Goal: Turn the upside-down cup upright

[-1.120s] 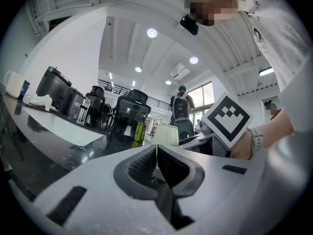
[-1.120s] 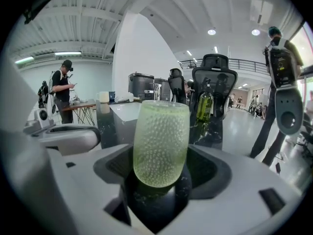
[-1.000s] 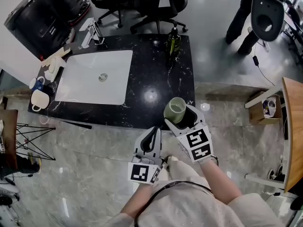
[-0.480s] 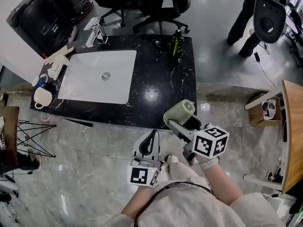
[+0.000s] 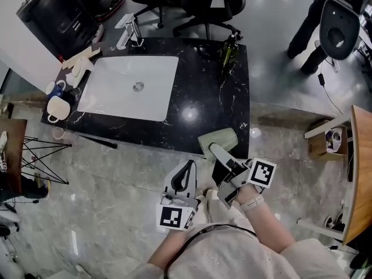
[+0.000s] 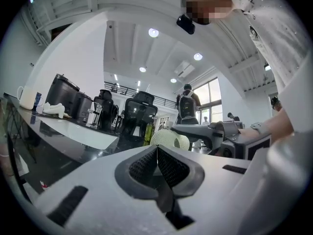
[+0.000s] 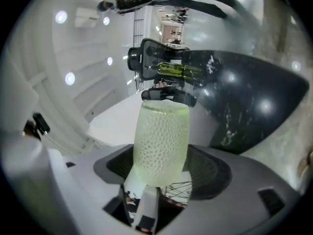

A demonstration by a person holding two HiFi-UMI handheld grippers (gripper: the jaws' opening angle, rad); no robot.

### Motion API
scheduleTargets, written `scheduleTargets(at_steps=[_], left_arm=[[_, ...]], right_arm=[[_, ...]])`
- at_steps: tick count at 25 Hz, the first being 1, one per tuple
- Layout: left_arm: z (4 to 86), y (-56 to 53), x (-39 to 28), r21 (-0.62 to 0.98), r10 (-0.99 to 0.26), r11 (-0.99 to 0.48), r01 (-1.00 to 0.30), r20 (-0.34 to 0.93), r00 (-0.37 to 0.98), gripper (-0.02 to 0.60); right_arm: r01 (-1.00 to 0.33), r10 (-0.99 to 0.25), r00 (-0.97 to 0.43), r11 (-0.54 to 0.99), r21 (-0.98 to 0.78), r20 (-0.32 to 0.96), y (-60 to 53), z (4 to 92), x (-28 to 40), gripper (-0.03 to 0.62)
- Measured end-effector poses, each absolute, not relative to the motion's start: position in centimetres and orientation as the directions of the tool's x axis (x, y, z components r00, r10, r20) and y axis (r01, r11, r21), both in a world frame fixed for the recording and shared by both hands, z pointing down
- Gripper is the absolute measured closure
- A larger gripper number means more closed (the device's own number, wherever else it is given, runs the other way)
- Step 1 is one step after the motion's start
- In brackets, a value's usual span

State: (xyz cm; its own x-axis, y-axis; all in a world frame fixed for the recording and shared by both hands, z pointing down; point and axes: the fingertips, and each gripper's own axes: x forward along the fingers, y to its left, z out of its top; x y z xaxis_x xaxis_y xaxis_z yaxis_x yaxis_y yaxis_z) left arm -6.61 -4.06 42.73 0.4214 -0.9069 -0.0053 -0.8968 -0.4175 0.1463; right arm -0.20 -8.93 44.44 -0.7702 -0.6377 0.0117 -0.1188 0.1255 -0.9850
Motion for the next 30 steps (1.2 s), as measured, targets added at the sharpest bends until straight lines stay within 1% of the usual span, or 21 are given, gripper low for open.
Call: scheduleTargets(at_steps=[3, 5, 10, 15, 21, 26, 30], left_arm=[[42.5, -3.9, -6.7, 0.144, -0.908, -0.417, -0.898, -0.013, 0.419, 0.574], [42.2, -4.0, -6.9, 0.137, -0.907, -0.419, -0.897, -0.02, 0.421, 0.574], [42.1, -3.7, -7.3, 0.124, -0.905, -0.424, -0.897, -0.014, 0.426, 0.574], [42.1, -3.7, -7.1, 0.119, -0.903, -0.427, -0.896, -0.01, 0.429, 0.574], [41.3, -4.2, -7.2, 0.115, -0.903, -0.429, -0.896, -0.028, 0.429, 0.574], [40.0, -4.2, -7.5, 0.081, -0.903, -0.43, -0.899, -0.044, 0.428, 0.574], [39.3, -4.0, -7.9, 0.068, -0.907, -0.422, -0.904, -0.046, 0.419, 0.574]], right_arm=[[0.112, -0.66, -0.742, 0.055, -0.992, -0.12, -9.0, 44.0, -0.9, 0.255], [0.243, -0.677, -0.712, 0.016, -0.97, -0.19, -9.1, 43.7, -1.4, 0.255], [0.488, -0.732, -0.614, -0.061, -0.87, -0.293, -9.6, 43.8, -1.9, 0.255], [0.614, -0.754, -0.558, -0.093, -0.784, -0.348, -9.7, 44.1, -2.4, 0.255], [0.736, -0.778, -0.46, -0.064, -0.673, -0.429, -10.0, 44.0, -2.0, 0.255], [0.855, -0.809, -0.348, -0.067, -0.514, -0.473, -10.4, 44.0, -1.5, 0.255], [0.91, -0.835, -0.272, -0.061, -0.411, -0.478, -11.3, 43.9, -0.8, 0.255]])
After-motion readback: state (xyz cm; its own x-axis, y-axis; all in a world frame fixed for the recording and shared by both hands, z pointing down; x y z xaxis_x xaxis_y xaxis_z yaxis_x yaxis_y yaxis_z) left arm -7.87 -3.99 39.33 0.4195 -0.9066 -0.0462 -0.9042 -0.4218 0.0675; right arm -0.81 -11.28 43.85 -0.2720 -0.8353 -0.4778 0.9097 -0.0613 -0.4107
